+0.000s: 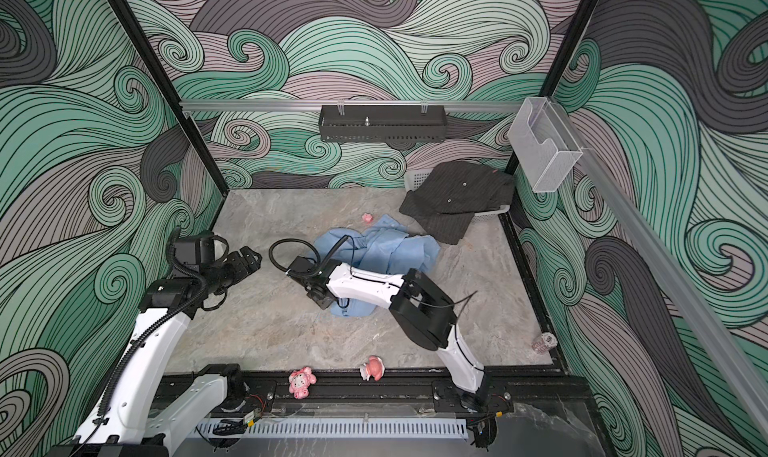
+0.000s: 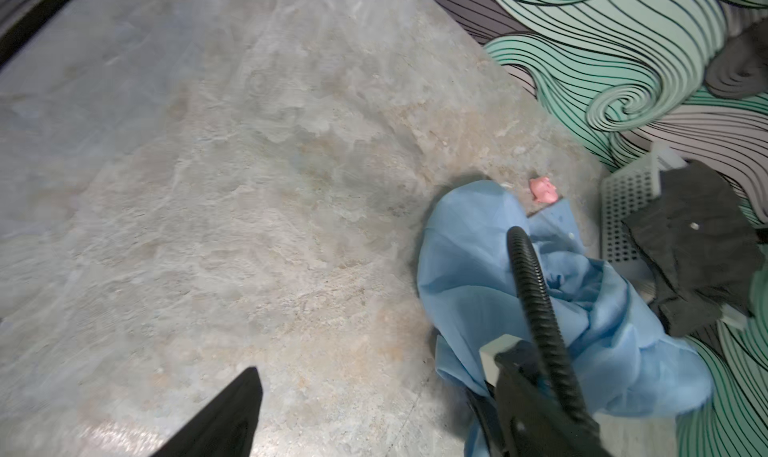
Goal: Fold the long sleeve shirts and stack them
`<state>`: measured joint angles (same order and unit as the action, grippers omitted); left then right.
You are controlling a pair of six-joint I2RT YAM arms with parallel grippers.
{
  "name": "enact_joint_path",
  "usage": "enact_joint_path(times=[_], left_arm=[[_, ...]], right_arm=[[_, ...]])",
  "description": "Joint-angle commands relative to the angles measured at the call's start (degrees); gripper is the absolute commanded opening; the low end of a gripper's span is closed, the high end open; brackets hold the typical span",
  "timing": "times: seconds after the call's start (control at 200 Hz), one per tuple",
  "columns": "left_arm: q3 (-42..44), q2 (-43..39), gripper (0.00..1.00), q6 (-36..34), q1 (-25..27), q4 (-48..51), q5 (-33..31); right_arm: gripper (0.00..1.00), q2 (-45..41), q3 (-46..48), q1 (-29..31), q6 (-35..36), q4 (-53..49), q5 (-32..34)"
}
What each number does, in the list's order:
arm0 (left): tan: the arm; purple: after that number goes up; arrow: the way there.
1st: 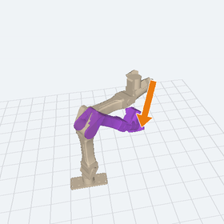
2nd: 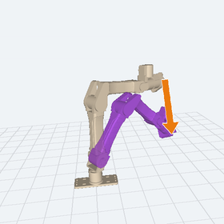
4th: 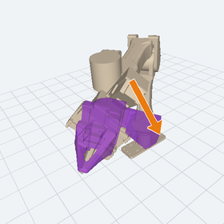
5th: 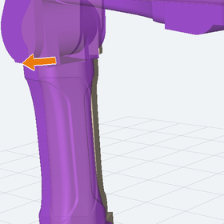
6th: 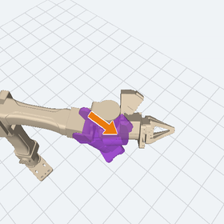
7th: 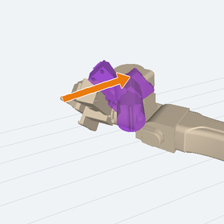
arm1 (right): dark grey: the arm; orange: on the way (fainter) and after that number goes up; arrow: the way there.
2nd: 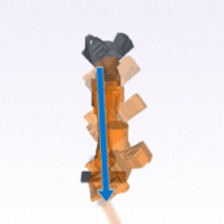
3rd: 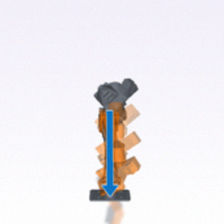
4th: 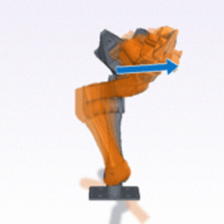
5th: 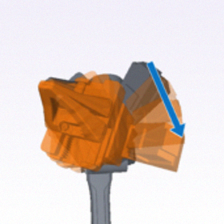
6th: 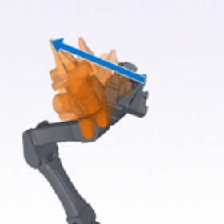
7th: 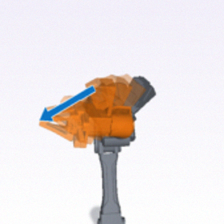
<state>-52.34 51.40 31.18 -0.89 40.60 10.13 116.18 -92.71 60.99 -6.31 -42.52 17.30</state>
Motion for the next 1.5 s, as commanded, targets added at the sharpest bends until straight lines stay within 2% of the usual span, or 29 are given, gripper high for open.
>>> enact_joint_path(times=[0.0, 0.08, 0.165, 0.2, 0.23, 0.31, 0.375, 0.54, 0.761, 1.081, 1.231, 1.321, 1.386, 1.446, 1.496], left_arm=[[1.4, -0.7, 0.87, -3.6, 0.1, -7.1, 14.9], [3.4, -0.7, 0.87, -3.0, 1.0, -11.3, 18.9], [4.5, -0.3, 0.87, -3.3, 4.3, -14.8, 19.8], [4.7, 0.1, 0.91, -3.9, 6.6, -16.1, 19.5], [4.8, 0.6, 0.98, -4.2, 8.6, -17.3, 18.9], [5.4, 2.3, 0.99, -3.9, 14.1, -20.9, 17.5], [6.5, 4.5, 0.99, -1.3, 16.6, -24.7, 17.3], [8.1, 12.4, 0.98, 8.1, 17.7, -31.8, 20.7], [11.0, 17.6, 0.98, 19.7, 18.1, -44.0, 23.7], [9.4, 25.2, 0.99, 29.9, 19.2, -52.0, 28.1], [6.8, 29.7, 0.98, 31.4, 21.1, -51.9, 31.5], [5.8, 34.8, 0.94, 32.5, 22.1, -52.6, 33.0], [5.4, 37.5, 0.87, 34.4, 22.7, -55.6, 34.0], [4.7, 39.6, 0.73, 36.3, 23.1, -58.8, 35.1], [3.8, 40.7, 0.52, 37.1, 23.1, -59.9, 35.9]], right_arm=[[0.00, -14.4, 3.3, -1.7, 10.4, -0.7, -8.4], [0.00, -25.6, 10.2, -3.4, 15.8, 3.6, -15.5], [0.00, -36.4, 17.2, -6.2, 21.6, 7.9, -23.4], [0.00, -40.1, 19.6, -7.3, 23.3, 9.4, -25.2], [0.00, -42.8, 21.0, -8.3, 25.2, 9.9, -26.3], [0.00, -47.4, 23.6, -10.8, 29.1, 10.0, -28.2], [0.00, -50.1, 25.3, -12.4, 31.6, 10.0, -29.9], [0.00, -56.1, 27.7, -16.6, 33.6, 10.0, -32.2], [0.00, -64.7, 34.2, -18.1, 43.1, 9.0, -30.8], [0.00, -69.1, 36.0, -19.4, 47.1, 7.2, -28.3], [0.00, -70.2, 35.8, -20.1, 47.7, 6.5, -27.5], [0.00, -70.7, 35.9, -20.4, 47.8, 5.9, -27.3], [0.00, -71.2, 36.0, -20.5, 48.0, 5.8, -27.1], [0.00, -71.6, 36.1, -20.7, 48.1, 5.6, -26.6], [0.00, -71.8, 36.2, -20.9, 48.4, 5.5, -26.1]])
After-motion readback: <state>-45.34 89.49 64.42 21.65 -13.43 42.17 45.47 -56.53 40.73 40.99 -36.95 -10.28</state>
